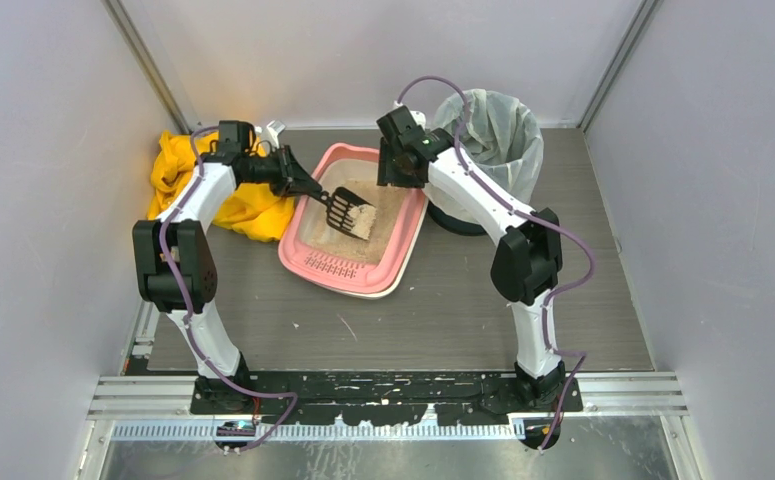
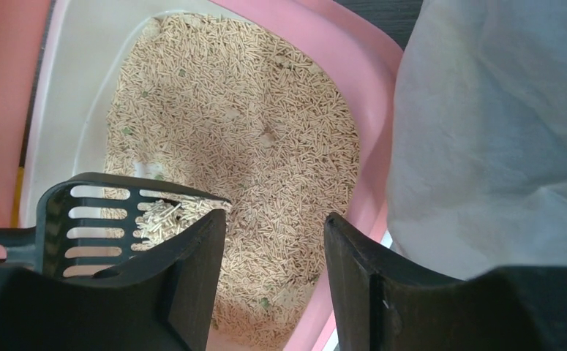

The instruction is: Clean the litter box

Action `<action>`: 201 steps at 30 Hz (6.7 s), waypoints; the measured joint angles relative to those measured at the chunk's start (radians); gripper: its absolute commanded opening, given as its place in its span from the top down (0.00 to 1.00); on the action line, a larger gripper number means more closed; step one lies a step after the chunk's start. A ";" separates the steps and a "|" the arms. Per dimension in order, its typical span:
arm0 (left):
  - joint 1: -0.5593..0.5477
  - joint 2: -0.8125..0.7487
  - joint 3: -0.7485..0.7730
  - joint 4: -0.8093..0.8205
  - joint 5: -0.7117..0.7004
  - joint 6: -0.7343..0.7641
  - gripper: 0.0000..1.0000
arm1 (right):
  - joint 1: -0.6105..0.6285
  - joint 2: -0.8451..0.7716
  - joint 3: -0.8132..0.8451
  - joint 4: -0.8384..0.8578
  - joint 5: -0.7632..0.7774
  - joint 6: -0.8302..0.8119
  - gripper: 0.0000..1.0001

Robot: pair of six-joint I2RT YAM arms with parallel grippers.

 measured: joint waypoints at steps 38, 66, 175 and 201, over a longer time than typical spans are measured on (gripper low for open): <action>0.123 0.047 -0.296 0.989 0.270 -0.796 1.00 | -0.002 -0.117 -0.062 0.052 -0.041 -0.016 0.42; 0.109 -0.021 -0.074 0.367 0.218 -0.401 1.00 | -0.125 -0.383 -0.211 0.211 -0.082 -0.054 0.43; -0.240 -0.085 -0.077 0.074 -0.422 -0.047 1.00 | -0.463 -0.801 -0.824 0.281 -0.266 0.013 0.44; -0.242 -0.120 0.019 -0.149 -0.583 0.125 0.00 | -0.463 -0.697 -0.822 0.325 -0.292 0.013 0.44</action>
